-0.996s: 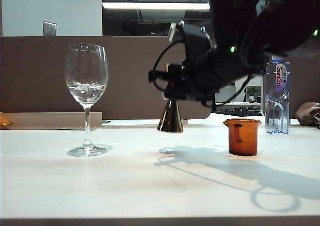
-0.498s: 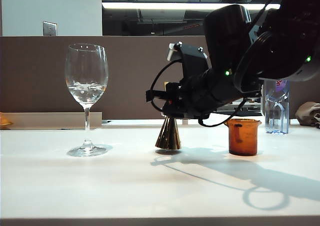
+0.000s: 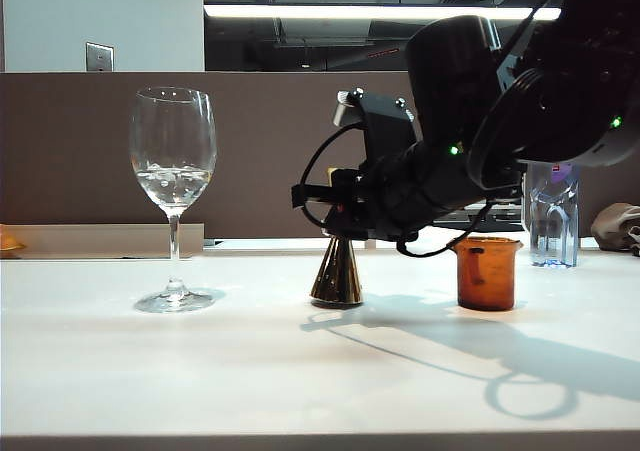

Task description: Pick up the small amber measuring cup and pour the water in it into the jigger, then pick up the jigger and pour the water in it into the wine glass.

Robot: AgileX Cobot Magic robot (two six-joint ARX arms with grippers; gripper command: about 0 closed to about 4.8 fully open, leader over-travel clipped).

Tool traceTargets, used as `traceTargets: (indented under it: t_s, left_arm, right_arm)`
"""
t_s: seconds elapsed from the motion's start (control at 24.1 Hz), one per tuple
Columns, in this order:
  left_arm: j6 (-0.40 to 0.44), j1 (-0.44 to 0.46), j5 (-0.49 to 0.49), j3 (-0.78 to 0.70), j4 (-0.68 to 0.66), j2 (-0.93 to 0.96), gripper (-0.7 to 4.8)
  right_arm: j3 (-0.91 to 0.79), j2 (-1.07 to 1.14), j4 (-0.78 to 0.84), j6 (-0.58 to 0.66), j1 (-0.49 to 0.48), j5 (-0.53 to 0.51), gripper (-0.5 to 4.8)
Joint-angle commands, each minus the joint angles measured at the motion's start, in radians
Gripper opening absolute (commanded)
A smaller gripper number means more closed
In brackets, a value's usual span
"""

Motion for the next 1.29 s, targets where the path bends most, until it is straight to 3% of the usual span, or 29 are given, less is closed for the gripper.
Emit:
traceTargets:
  t_s: [0.04, 0.54, 0.71, 0.91, 1.04, 1.12, 1.29]
  left_arm:
    - [-0.003, 0.002, 0.001, 0.003, -0.003, 0.000, -0.02]
    - [-0.003, 0.002, 0.001, 0.003, -0.003, 0.000, -0.02]
    - [-0.003, 0.002, 0.001, 0.003, -0.003, 0.000, -0.02]
    - [-0.003, 0.002, 0.001, 0.003, -0.003, 0.000, -0.02]
    - [-0.003, 0.002, 0.001, 0.003, -0.003, 0.000, -0.02]
    - [-0.003, 0.002, 0.001, 0.003, -0.003, 0.000, -0.02]
    - [-0.003, 0.002, 0.001, 0.003, -0.003, 0.000, -0.02]
  right_arm:
    - [0.005, -0.005, 0.024, 0.004, 0.002, 0.001, -0.01]
    - [0.005, 0.037, 0.013, 0.004, 0.004, 0.002, 0.07]
    - [0.005, 0.037, -0.019, 0.003, 0.004, 0.002, 1.14]
    - [0.005, 0.037, -0.053, 0.003, 0.004, 0.051, 1.28]
    - [0.005, 0.037, -0.064, 0.003, 0.005, 0.051, 2.45]
    - [0.006, 0.036, -0.064, 0.003, 0.005, 0.051, 2.81]
    - [0.006, 0.028, -0.064, 0.003, 0.005, 0.051, 2.85]
